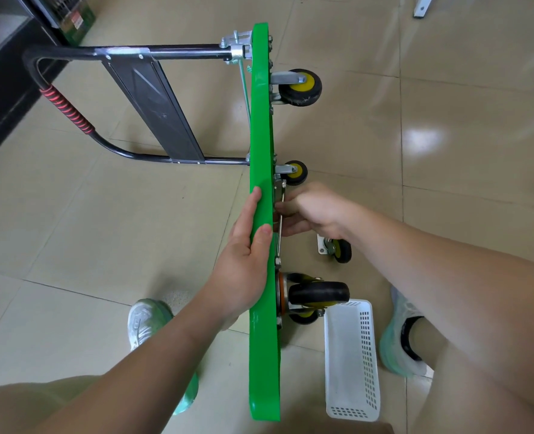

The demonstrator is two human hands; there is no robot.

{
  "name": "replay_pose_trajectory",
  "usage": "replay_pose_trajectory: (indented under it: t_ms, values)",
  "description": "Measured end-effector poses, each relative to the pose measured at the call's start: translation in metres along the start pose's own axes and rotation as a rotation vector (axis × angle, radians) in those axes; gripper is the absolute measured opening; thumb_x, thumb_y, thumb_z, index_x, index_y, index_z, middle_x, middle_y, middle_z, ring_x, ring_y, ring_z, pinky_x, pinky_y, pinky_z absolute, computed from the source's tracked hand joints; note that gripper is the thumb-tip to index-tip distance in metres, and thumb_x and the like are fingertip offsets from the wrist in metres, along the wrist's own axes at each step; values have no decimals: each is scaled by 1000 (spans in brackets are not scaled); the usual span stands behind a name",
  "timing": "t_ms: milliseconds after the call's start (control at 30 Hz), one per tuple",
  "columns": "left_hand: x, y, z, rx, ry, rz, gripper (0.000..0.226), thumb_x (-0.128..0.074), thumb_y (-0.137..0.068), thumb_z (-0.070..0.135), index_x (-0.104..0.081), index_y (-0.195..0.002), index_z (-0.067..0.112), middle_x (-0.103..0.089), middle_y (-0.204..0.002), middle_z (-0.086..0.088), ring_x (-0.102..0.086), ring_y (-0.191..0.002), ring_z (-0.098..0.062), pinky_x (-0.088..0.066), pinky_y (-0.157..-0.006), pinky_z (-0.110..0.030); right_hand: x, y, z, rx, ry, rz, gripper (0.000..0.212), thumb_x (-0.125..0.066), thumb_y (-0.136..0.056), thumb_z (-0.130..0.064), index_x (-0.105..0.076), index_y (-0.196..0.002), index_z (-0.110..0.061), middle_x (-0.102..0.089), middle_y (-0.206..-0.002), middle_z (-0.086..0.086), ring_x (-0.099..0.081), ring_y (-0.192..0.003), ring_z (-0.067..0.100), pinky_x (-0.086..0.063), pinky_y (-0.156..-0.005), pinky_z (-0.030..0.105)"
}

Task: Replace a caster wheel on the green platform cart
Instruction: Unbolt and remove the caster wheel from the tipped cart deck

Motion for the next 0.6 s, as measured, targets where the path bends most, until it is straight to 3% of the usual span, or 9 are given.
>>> replay_pose_trajectory:
  t_ms: [167, 367, 500, 600]
  values:
    - [-1, 0, 3, 1, 0, 1, 56, -35, -111, 28, -16, -157, 54, -31, -158, 26, -31, -139, 18, -20, -103, 5, 0, 12, 0, 104, 110, 52, 16, -63, -97, -8, -70, -105, 4, -74, -100, 22, -75, -83, 30, -63, -76, 39]
    - [-1, 1, 4, -15, 14, 2, 56, -36, -112, 26, -16, -159, 50, -30, -161, 23, -27, -146, 12, -19, -119, -13, -5, 38, -3, 259, 76, 23, 10, -65, -97, -11, -75, -98, -9, -77, -98, 13, -76, -90, 21, -62, -84, 36]
    - [-2, 2, 5, -6, 7, -3, 56, -35, -112, 26, -16, -159, 50, -29, -159, 28, -25, -144, 16, -18, -112, -1, -3, 44, -2, 278, 32, 22, 16, -64, -97, -8, -73, -110, -4, -77, -103, 11, -75, -94, 19, -62, -81, 32]
    - [-2, 3, 5, -2, 19, -2, 56, -34, -112, 26, -16, -158, 50, -27, -161, 27, -24, -145, 15, -18, -115, -6, 3, 38, -8, 297, 28, 70, 13, -64, -98, -11, -74, -106, -8, -77, -103, 11, -76, -93, 21, -62, -81, 35]
Point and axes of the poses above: each hand's wrist, its own y-axis away from the middle knuckle, its own x-axis out of the back of the hand, z = x × y, the point moved 3 cm from there along -y, towards the middle knuckle
